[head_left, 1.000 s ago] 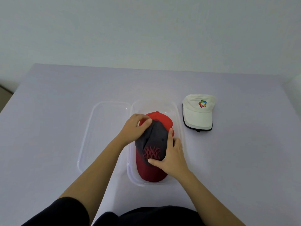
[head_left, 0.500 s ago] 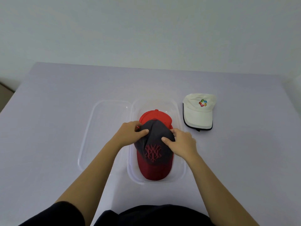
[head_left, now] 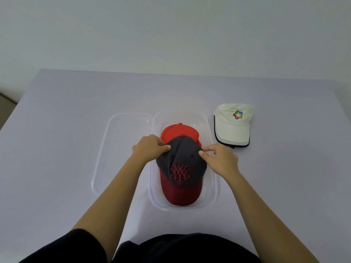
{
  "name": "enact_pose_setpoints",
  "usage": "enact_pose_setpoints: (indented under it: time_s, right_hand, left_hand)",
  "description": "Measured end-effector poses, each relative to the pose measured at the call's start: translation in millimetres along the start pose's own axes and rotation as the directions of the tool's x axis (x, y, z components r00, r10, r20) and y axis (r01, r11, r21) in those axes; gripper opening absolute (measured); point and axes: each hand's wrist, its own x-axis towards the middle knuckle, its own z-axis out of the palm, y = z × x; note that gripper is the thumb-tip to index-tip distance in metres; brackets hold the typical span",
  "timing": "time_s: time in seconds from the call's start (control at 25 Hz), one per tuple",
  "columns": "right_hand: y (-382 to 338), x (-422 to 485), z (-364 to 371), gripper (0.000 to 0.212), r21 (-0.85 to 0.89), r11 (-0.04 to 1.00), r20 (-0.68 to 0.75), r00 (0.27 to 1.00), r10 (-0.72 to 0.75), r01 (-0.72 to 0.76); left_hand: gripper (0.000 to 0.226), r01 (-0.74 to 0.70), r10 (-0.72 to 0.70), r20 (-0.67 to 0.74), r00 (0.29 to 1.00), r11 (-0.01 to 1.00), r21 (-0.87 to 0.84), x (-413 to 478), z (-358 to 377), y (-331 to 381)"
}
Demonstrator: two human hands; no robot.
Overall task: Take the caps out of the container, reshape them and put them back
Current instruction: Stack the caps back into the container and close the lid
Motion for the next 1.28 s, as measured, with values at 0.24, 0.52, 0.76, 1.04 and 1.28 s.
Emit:
enact_pose_setpoints:
  time_s: [0.24,0.52,0.76,1.04,1.28]
  right_hand:
    - [24.8,26.8,-29.4,0.033,0.464,0.886,-0.29,0.945,0.152,0.0]
    - [94.8,74.0,-51.0,0.083,0.459,0.849,-0.188,0.906,0.378,-0.259]
    - [127.0,100.9,-39.2,0.118,0.692,0.574,0.09,0.841,0.534,-0.439]
    - [132.5,111.8,-40.8,0.11,0.843,0.365,0.138,0.814,0.564,-0.396]
    - [128.2,96.2,-36.6,0.107,0.875,0.383,0.11,0.892,0.439,-0.296]
  left_hand:
    - [0.056,-0.233,0.224,-0.076,0.972,0.961,-0.149,14.3,-32.1,66.2]
    - [0.084,-0.329,0.37,0.251,0.894,0.925,-0.19,80.2,16.1,173.1]
    - [0.088,-0.205,0.278,0.265,0.923,0.94,-0.272,134.3,61.0,203.4]
    - [0.048,-0.195,0.282,0.222,0.933,0.918,-0.345,147.7,79.0,207.1]
    - [0.022,-0.254,0.346,0.289,0.893,0.916,-0.312,129.1,70.2,211.7]
